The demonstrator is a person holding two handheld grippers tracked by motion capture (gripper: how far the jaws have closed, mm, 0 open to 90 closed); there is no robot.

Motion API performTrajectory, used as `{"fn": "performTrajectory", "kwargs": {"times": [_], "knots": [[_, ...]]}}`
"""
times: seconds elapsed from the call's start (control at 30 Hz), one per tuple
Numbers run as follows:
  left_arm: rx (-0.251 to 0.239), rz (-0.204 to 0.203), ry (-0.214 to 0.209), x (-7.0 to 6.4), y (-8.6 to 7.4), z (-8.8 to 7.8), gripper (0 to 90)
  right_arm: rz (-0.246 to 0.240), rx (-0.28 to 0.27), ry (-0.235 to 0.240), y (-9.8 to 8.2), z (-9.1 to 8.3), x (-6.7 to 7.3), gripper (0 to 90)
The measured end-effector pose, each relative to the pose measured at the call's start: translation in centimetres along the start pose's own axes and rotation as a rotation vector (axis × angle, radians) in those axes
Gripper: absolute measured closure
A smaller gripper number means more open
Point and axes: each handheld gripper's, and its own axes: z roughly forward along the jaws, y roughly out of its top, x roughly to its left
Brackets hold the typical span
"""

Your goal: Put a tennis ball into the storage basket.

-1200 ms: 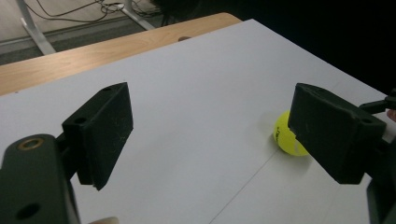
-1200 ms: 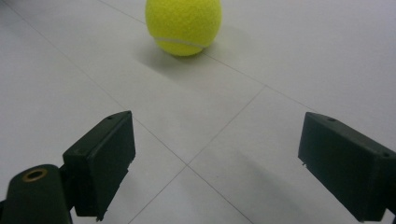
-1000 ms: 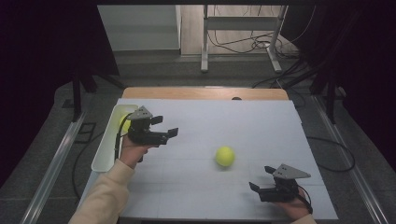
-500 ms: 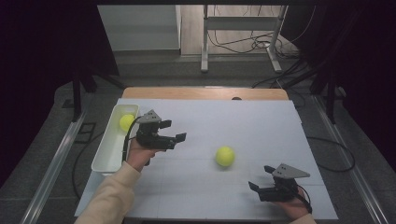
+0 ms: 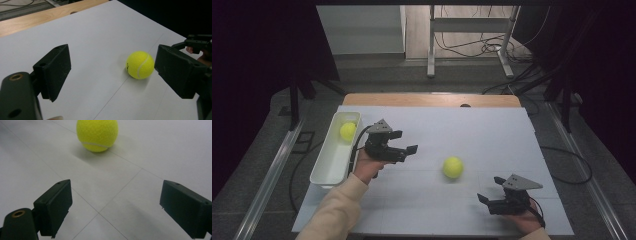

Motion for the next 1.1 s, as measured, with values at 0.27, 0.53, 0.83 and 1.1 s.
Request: {"fn": "performTrajectory", "kwargs": {"times": [0.27, 0.53, 0.83, 1.1], "knots": [[0.024, 0.016, -0.013, -0.6, -0.1, 0.8, 14.6, -0.002, -0.002, 0.002, 0.1, 0.2, 0.0, 11.2], [0.041, 0.018, -0.026, -1.1, -0.4, 1.5, 14.6, -0.007, 0.001, -0.002, 0.1, 0.1, 0.0, 11.3], [0.077, 0.027, -0.047, -1.5, -0.7, 2.7, 14.5, -0.011, 0.003, 0.001, 0.2, 0.2, 0.0, 11.2], [0.091, 0.039, -0.060, -2.0, -0.7, 3.2, 14.6, -0.015, 0.004, 0.004, 0.2, 0.2, 0.1, 11.3]]}}
